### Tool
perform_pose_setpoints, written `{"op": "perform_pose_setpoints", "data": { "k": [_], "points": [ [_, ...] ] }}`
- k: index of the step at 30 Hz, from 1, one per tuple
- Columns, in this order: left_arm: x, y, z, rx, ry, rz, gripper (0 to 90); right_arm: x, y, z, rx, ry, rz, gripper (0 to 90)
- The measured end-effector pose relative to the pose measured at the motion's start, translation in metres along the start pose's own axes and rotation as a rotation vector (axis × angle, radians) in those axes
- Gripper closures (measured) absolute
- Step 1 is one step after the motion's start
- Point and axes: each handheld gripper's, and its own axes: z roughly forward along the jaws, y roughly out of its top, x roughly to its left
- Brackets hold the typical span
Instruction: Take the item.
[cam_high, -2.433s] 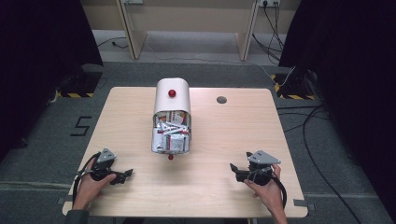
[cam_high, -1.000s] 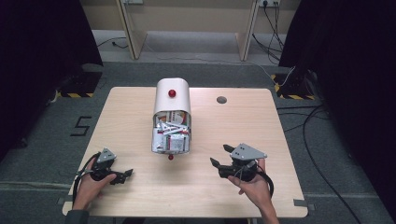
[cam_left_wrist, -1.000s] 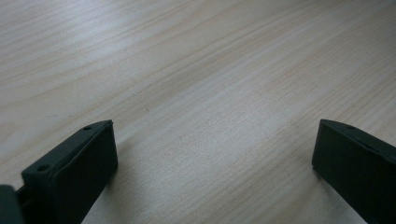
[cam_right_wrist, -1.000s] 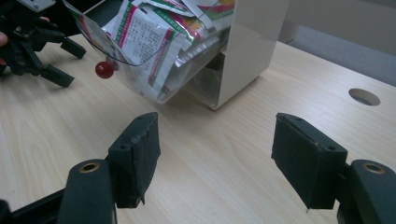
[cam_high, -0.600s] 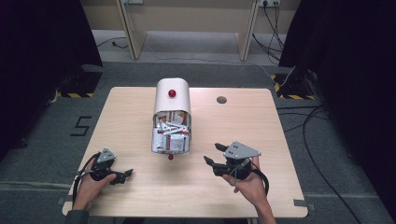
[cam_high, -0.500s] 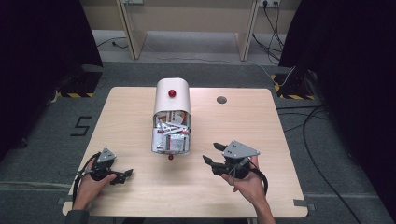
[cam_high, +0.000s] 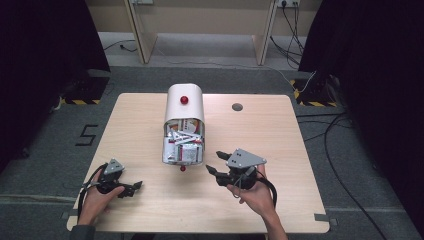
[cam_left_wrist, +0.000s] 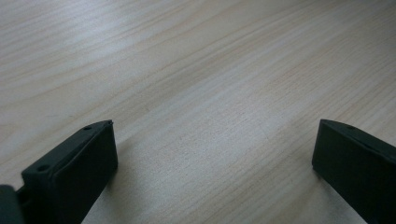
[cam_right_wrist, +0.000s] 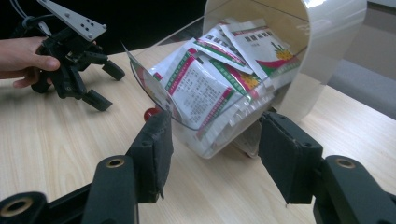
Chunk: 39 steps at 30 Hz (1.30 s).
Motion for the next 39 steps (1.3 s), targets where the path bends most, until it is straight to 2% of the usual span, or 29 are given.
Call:
{"op": "perform_pose_setpoints", "data": {
  "k": [21, 39],
  "points": [
    [0.000, 0.000, 0.000, 0.002, 0.000, 0.003, 0.0, 0.018, 0.017, 0.020, 0.001, 0.053, -0.075, 54.3],
    [0.000, 0.000, 0.000, 0.000, -0.001, 0.000, 0.0, 0.023, 0.030, 0.042, 0.024, 0.078, -0.124, 62.5]
  ]
}}
